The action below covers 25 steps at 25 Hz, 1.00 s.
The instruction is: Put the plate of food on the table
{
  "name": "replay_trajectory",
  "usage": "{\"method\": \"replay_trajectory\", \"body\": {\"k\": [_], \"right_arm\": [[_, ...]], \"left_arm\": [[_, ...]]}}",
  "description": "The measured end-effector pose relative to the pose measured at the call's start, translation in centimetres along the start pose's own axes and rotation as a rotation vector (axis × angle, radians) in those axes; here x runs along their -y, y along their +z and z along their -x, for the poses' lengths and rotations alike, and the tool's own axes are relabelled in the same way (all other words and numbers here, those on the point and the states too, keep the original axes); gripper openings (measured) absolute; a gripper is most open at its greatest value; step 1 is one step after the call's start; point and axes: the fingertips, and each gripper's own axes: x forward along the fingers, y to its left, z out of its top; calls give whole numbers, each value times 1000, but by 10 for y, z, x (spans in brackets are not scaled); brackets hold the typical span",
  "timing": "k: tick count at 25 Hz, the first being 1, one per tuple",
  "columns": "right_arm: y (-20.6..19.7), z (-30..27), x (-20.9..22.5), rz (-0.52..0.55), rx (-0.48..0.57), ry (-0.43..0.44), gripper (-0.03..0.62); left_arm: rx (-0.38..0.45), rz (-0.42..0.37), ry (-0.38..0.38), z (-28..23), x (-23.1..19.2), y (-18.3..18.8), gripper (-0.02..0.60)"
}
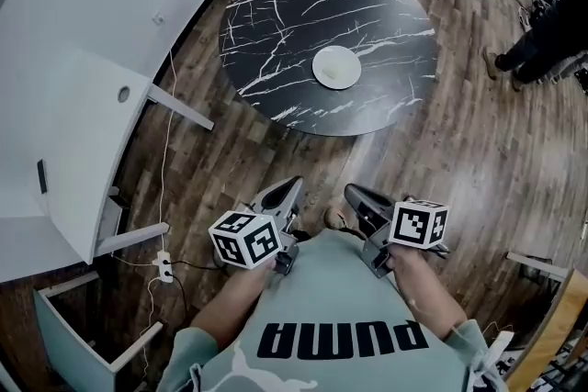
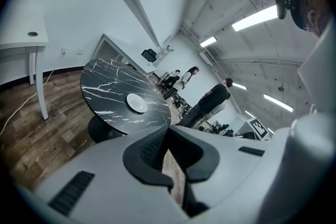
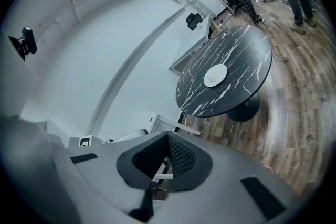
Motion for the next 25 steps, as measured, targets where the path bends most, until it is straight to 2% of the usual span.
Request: {"method": "replay_trajectory", "body": {"k": [25], "right_arm": [[-16,18,-20,35,81,10,7]], "left_arm": [[20,-32,-32,20,12,-6,6]]}}
